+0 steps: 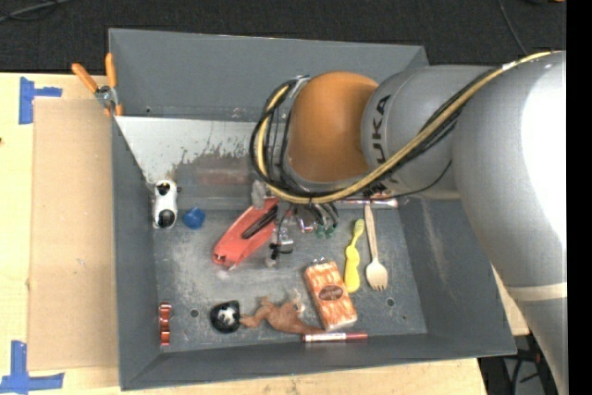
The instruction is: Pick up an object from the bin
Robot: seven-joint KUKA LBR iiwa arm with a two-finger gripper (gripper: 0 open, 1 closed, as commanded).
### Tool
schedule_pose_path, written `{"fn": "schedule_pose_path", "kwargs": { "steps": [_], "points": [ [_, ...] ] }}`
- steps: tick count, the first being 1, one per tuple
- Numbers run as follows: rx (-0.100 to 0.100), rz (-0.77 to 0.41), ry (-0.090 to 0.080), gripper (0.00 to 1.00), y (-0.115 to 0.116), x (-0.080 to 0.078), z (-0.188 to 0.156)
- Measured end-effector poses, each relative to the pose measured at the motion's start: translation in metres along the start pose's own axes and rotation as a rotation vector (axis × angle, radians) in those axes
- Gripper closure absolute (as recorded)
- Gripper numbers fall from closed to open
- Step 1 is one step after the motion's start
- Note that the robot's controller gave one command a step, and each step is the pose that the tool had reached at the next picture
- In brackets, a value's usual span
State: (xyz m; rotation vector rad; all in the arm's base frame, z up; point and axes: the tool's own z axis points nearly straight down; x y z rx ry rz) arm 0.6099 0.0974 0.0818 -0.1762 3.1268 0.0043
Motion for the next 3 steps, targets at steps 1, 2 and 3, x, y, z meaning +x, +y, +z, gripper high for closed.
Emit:
{"fn": "schedule_pose_path", "kwargs": {
  "steps": [1,2,3],
  "points": [
    [-0.001,0.086,-0.011,1.00,-0.022,0.017,0.006],
    [-0.001,0.086,-0.011,1.00,-0.022,0.017,0.005],
    [-0.001,0.088,-0.002,1.00,-0.024,0.019,-0.019]
  ]
}}
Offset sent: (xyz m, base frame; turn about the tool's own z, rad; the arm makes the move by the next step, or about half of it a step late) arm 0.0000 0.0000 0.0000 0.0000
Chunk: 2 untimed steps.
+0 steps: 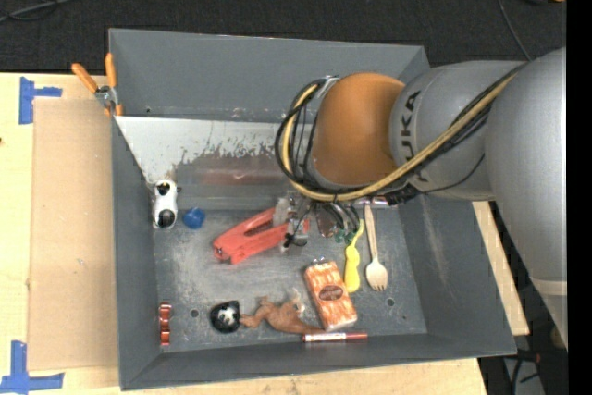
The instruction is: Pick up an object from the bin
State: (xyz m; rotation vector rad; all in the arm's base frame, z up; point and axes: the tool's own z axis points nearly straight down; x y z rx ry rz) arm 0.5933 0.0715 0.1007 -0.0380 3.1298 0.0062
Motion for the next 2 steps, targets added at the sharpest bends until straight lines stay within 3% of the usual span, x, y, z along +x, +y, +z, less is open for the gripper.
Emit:
{"fn": "schedule_pose_path", "kwargs": {
  "steps": [1,2],
  "points": [
    [0.001,-0.117,-0.009,1.00,-0.005,-0.014,-0.018],
    [0.000,-0.095,0.003,1.00,-0.010,-0.013,-0.073]
  ]
}}
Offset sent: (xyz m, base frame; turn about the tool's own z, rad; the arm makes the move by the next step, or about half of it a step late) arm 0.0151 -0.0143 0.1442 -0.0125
